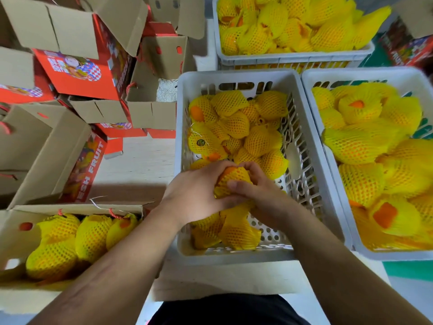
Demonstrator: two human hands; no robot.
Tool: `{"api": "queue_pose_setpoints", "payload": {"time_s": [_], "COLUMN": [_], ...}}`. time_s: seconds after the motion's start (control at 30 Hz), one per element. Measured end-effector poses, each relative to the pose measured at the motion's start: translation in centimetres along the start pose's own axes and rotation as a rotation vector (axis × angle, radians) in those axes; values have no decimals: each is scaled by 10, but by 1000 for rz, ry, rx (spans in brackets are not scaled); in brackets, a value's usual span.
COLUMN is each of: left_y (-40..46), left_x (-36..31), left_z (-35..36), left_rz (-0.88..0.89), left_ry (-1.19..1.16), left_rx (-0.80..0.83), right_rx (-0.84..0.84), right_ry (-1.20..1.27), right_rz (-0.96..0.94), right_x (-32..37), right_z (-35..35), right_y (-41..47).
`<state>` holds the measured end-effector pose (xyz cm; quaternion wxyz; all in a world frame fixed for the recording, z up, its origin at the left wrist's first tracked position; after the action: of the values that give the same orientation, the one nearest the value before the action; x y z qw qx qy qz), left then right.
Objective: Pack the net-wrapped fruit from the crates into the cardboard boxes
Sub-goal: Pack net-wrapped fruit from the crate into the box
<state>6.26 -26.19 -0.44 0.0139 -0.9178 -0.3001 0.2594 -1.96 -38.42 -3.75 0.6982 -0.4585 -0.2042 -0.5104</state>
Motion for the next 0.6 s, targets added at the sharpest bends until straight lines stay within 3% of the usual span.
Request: {"api": "queue_pose_setpoints", "payload": {"time_s": [0.13,0.23,0.33,0.5,0.6], "left_y": [-1,-1,-1,-4,-6], "left_x": [-3,-4,-5,8,17], "left_z": [-1,-1,-1,-12,-14], "left_rz": [41,56,62,-12,-75], "left_ry": [1,-4,0,-121,-240], "left_rx": [35,50,62,-92,-136], "right_rx": [75,191,192,168,255], "right_ry": [-39,71,42,-18,5], "right_rz": [97,111,99,131,189], "right_x": [-8,-8,-7,-9,-15], "right_z": [-3,0,-3,-7,2], "right_y": [3,6,9,7,4]}}
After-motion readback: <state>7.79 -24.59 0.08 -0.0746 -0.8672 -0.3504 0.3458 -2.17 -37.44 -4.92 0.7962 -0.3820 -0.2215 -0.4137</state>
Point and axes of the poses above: each hand's wrist, its own y-axis towards the middle knuckle, its own z-axis out of the palm, x = y × z, the point moved 6 cm from there along y, towards the middle knuckle, and after that the axes turned 9 degrees about x, right-handed, at the moved point
